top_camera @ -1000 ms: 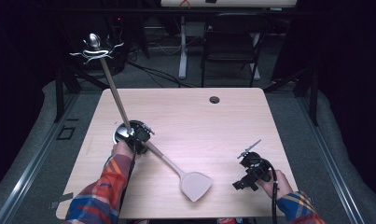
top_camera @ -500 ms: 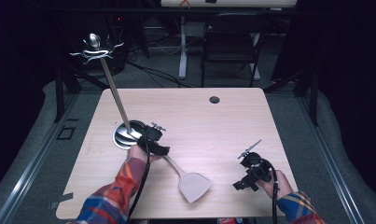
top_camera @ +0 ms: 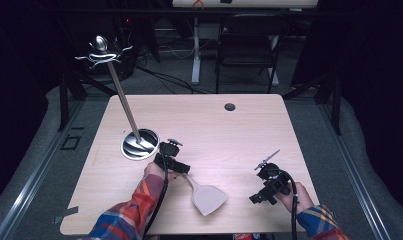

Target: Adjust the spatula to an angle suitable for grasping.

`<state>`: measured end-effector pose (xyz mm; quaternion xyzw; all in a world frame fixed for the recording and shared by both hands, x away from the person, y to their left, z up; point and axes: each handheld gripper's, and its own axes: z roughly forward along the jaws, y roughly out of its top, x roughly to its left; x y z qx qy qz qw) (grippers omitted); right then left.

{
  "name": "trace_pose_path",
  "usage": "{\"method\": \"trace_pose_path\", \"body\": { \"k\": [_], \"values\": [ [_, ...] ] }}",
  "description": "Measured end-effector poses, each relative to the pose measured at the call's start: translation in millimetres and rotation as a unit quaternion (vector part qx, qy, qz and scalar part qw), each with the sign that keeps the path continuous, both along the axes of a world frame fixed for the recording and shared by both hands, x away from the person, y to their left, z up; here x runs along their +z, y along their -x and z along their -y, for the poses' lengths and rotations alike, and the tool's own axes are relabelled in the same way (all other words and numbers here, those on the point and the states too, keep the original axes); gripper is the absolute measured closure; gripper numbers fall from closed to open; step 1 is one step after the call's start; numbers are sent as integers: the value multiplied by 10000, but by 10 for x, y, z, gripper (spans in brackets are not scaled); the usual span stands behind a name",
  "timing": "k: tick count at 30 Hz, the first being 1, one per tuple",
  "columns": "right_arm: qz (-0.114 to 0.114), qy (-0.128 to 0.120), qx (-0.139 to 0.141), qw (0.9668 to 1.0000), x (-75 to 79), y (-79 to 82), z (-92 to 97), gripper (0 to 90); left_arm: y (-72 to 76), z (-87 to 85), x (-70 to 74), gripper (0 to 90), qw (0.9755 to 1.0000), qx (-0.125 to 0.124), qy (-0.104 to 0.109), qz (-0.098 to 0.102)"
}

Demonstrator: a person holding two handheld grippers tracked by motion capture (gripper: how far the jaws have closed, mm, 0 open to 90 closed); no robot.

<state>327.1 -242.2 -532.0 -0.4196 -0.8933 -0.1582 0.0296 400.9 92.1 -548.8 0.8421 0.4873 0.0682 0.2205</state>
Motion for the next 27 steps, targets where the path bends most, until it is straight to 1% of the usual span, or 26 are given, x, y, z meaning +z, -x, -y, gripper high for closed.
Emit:
{"method": "trace_pose_path", "body": {
  "k": [1,2,3,4,7,9,10,12,13,14,15,16,17,18,19,20,21,23,24,25,27],
  "values": [
    [-26,43,46,10000,6,-7,5,153,2,21,-5,174,9999,-19,-104,26],
    [-42,-8,33,10000,4,-6,4,153,4,27,-4,182,9999,-36,-155,37],
    [16,-9,-36,10000,-5,3,4,153,5,32,-3,190,9998,-51,-205,34],
    [21,-54,-55,10000,-8,7,1,153,9,35,-4,199,9996,-72,-267,64],
    [6,-83,-76,9999,-11,8,-1,153,9,36,-3,206,9995,-102,-306,55],
    [-14,24,28,10000,1,-1,6,153,17,57,-12,205,9993,-114,-343,130],
    [8,-44,-39,10000,-9,9,0,153,19,66,-13,205,9991,-121,-369,164],
    [2,-30,-50,10000,-4,10,-3,153,11,60,-13,205,9991,-181,-357,167],
    [0,-27,-47,10000,-2,10,-6,153,7,49,-13,206,9991,-209,-318,158],
    [-7,-85,-61,9999,-6,13,-12,153,3,39,-11,206,9991,-255,-300,150],
    [-8,-80,-55,10000,-7,13,-13,153,-7,22,-5,206,9992,-291,-267,113],
    [12,-22,-34,10000,-4,12,-11,153,-13,3,-4,208,9994,-283,-189,79],
    [7,-38,-43,10000,-4,15,-12,153,-21,-23,5,211,9994,-299,-159,27],
    [-39,-52,-14,10000,2,12,-9,153,-20,-39,11,217,9996,-260,-121,-16],
    [-39,-4,34,10000,5,7,0,153,-15,-50,15,219,9997,-211,-136,-40],
    [-4,-40,-13,10000,-4,12,4,153,-2,-52,9,219,9999,-119,-111,-42],
    [30,-108,-73,9999,-18,17,4,153,9,-50,4,217,9999,-83,-121,-22],
    [-56,22,44,10000,-5,-2,19,153,23,-9,-10,216,9998,-13,-191,60],
    [-91,15,68,9999,-3,-7,22,153,23,-9,-10,214,9998,-13,-191,60],
    [-87,1,41,10000,-5,-5,20,153,33,34,-21,209,9994,36,-318,115],
    [-37,-14,-27,10000,-13,8,11,153,52,65,-37,183,9991,90,-383,143]
  ]
}}
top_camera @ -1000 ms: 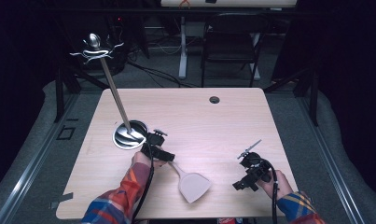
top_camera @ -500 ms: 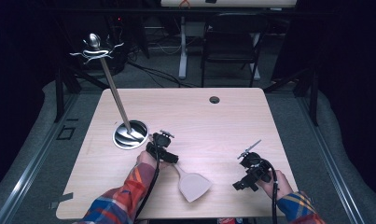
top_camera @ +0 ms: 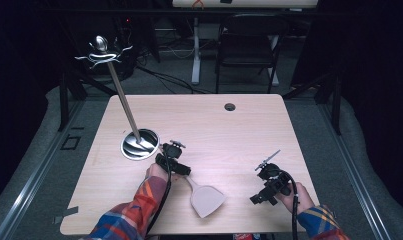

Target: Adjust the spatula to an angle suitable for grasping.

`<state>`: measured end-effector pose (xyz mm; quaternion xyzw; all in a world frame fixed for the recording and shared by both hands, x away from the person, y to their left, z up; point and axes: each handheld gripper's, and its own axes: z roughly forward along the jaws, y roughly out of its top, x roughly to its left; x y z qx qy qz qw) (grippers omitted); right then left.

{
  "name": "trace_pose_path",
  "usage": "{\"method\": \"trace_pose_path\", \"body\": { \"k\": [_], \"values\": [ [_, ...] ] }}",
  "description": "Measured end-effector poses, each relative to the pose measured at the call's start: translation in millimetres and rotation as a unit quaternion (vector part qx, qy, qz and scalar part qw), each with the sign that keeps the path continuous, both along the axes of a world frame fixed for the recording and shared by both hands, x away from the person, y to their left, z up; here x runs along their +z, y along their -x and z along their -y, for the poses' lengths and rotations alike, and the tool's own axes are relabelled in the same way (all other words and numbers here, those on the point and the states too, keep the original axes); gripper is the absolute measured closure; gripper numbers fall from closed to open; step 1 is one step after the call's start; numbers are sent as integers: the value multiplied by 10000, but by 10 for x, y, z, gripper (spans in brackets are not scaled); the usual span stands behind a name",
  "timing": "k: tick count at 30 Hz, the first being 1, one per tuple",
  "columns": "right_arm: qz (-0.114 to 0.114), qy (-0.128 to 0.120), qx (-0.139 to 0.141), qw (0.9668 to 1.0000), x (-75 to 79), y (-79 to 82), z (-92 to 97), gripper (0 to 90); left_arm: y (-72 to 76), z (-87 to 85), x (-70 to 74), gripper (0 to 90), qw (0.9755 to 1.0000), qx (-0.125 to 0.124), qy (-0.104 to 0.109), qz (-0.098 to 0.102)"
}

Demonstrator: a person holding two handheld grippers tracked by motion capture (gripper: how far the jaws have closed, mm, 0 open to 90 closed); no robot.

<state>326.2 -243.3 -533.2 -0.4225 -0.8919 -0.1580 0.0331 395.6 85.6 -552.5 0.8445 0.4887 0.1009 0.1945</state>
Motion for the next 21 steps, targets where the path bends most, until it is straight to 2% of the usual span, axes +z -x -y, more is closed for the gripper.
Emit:
{"method": "trace_pose_path", "body": {
  "k": [4,11,14,16,18,21],
  "values": [
    [-7,34,9,10000,-2,-5,-2,153,14,-37,-30,158,9994,262,202,-87],
    [-16,46,0,10000,-2,-5,-7,153,-10,-29,-31,155,9998,63,194,-29],
    [-23,13,-11,10000,-7,-4,-12,153,-47,-38,-20,155,9997,-108,197,-88],
    [-23,16,-8,10000,-6,-2,-12,153,-95,-63,-6,155,9990,-355,220,-152],
    [-14,-13,-12,10000,-2,2,-12,153,-142,-89,2,156,9976,-615,257,-162],
    [-29,-22,10,10000,-1,1,-6,153,-207,-157,28,180,9953,-843,406,-255]
  ]
}}
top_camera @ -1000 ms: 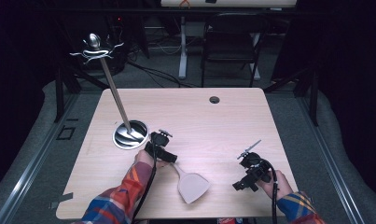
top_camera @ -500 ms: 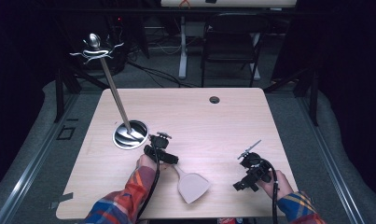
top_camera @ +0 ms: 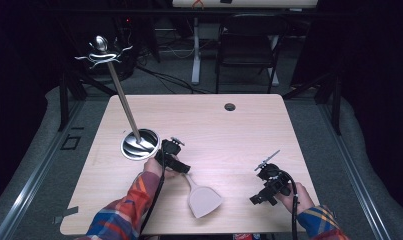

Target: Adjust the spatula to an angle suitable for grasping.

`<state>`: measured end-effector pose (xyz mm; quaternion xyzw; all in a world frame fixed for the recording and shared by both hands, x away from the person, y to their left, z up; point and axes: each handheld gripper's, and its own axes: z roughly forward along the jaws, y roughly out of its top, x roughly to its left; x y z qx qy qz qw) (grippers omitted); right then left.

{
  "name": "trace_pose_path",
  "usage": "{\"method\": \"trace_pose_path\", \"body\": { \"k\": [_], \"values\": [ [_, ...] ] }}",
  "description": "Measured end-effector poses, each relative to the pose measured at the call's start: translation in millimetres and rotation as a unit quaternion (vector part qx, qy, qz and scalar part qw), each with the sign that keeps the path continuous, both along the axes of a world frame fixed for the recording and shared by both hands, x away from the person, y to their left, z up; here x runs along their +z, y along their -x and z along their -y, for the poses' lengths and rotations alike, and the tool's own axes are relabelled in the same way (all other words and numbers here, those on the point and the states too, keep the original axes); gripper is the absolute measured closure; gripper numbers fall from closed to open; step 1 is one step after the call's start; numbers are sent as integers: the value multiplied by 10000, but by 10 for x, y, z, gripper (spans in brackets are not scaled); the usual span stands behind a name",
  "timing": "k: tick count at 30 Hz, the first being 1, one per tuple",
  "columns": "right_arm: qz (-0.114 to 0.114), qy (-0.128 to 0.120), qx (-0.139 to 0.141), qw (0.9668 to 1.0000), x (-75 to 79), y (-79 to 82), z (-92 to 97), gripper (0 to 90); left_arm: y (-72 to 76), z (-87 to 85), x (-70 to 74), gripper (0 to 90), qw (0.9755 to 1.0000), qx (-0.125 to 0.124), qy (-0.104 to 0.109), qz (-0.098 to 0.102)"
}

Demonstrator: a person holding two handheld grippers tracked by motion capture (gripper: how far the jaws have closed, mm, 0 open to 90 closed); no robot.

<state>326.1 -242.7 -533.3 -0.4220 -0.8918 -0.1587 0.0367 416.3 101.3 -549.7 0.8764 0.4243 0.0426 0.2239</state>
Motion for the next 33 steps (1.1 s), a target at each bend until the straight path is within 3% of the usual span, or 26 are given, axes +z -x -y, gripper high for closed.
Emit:
{"method": "trace_pose_path", "body": {
  "k": [3,6,8,10,12,13,16,17,18,22,23,25,33],
  "values": [
    [7,21,-18,10000,-7,-4,4,153,-67,-104,30,232,9993,-272,206,-119],
    [-35,-18,-53,10000,-14,-3,3,153,-89,-170,27,331,9988,94,415,-234],
    [-38,59,-26,10000,-10,-13,6,153,-67,-122,8,229,9978,586,236,-189],
    [0,27,-46,10000,-19,-12,2,153,-11,-32,-48,162,9945,1018,120,-219],
    [14,93,-11,10000,-16,-13,2,153,58,59,-99,135,9913,1295,127,-190],
    [15,48,-40,10000,-20,-11,-1,153,90,115,-113,111,9913,1307,94,-117],
    [-24,38,-60,10000,-14,-8,4,153,131,196,-117,128,9924,1231,-46,-8],
    [-34,-17,-68,10000,-14,-5,4,153,147,237,-119,163,9927,1151,-301,190],
    [-23,-18,-38,10000,-13,-6,11,153,153,241,-117,208,9930,1083,-378,270],
    [-17,-50,-67,10000,-16,-2,8,153,142,219,-101,267,9950,929,-306,207],
    [-4,34,-41,10000,-13,-3,8,153,121,196,-84,282,9966,783,-226,121],
    [-8,39,-29,10000,-9,0,3,153,100,177,-70,313,9976,668,-193,53],
    [-25,27,-32,10000,-11,-8,2,153,46,53,-23,468,9995,270,-60,-121]
  ]
}}
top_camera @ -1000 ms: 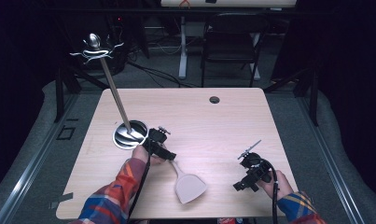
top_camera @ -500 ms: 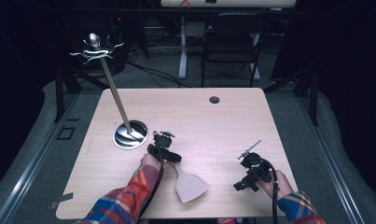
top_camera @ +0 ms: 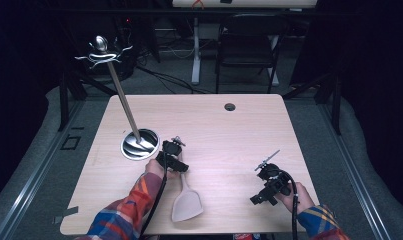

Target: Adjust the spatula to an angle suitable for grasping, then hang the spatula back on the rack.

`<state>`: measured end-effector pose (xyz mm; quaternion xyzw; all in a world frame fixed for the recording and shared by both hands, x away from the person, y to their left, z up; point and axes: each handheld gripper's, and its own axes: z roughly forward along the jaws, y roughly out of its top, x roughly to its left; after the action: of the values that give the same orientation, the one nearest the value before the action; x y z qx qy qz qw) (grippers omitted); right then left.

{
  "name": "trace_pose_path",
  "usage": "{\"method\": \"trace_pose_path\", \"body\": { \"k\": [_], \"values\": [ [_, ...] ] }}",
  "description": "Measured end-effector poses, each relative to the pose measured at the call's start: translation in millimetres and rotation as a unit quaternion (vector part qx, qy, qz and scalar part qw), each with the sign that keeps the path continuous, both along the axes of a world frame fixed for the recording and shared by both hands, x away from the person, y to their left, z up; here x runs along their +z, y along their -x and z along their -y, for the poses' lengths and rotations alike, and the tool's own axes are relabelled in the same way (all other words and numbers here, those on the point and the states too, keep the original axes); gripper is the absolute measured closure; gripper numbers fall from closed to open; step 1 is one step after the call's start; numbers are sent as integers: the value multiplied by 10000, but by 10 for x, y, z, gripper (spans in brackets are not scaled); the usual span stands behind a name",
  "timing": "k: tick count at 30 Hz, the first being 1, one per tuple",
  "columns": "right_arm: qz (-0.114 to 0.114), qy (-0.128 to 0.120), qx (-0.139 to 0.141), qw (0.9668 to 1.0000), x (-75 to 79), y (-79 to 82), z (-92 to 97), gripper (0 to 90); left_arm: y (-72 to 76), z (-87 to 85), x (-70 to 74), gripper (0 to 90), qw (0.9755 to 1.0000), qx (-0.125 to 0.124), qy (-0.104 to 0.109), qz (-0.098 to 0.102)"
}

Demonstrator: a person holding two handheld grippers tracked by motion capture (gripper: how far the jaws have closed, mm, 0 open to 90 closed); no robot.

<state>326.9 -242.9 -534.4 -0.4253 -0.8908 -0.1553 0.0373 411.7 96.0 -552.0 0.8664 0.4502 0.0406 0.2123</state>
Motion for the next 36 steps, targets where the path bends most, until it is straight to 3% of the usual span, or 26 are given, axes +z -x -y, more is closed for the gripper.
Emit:
{"method": "trace_pose_path", "body": {
  "k": [5,9,10,11,12,15,17,18,19,22,24,28,29,30,32,33,36],
  "values": [
    [47,14,54,10000,-4,-43,-32,153,-20,-66,27,515,9991,-408,-9,-148],
    [-29,84,39,10000,-18,-50,-21,156,-13,-85,50,547,9961,-841,-182,-208],
    [-56,-35,3,10000,-16,-40,-18,155,-2,-87,51,551,9949,-966,-217,-204],
    [-11,39,20,10000,-3,-36,-10,153,8,-93,51,555,9946,-990,-241,-198],
    [38,-64,-83,9999,-8,-17,-17,152,14,-100,56,561,9943,-1005,-275,-219],
    [-7,-43,5,10000,5,-20,-19,153,29,-126,52,543,9961,-820,-214,-243],
    [-5,-82,-14,10000,-6,-17,-21,154,46,-153,63,449,9978,-584,-90,-316],
    [-5,-82,-14,10000,-6,-17,-21,154,46,-153,63,455,9978,-584,-90,-316],
    [-17,-20,14,10000,-1,-19,-14,153,85,-154,83,460,9986,-419,-213,-233],
    [-6,-74,-22,10000,-5,-17,-20,153,127,-143,100,540,9992,-293,-150,-244],
    [37,72,43,10000,-5,-21,-17,154,136,-120,89,607,9991,-283,-135,-297],
    [-25,124,158,9998,12,-29,-13,153,124,-111,75,605,9988,-359,-165,-298],
    [27,4,-14,10000,-10,-8,-26,153,115,-121,74,602,9986,-413,-131,-313],
    [27,4,-14,10000,-10,-8,-26,153,115,-121,74,601,9986,-413,-131,-313],
    [-74,184,229,9995,12,-33,-9,153,77,-150,72,600,9977,-577,-47,-354],
    [-86,144,193,9997,8,-30,-12,154,73,-145,71,600,9977,-581,-48,-354],
    [-17,95,72,9999,-8,-23,-22,153,70,-98,54,562,9982,-438,-256,-335]
  ]
}}
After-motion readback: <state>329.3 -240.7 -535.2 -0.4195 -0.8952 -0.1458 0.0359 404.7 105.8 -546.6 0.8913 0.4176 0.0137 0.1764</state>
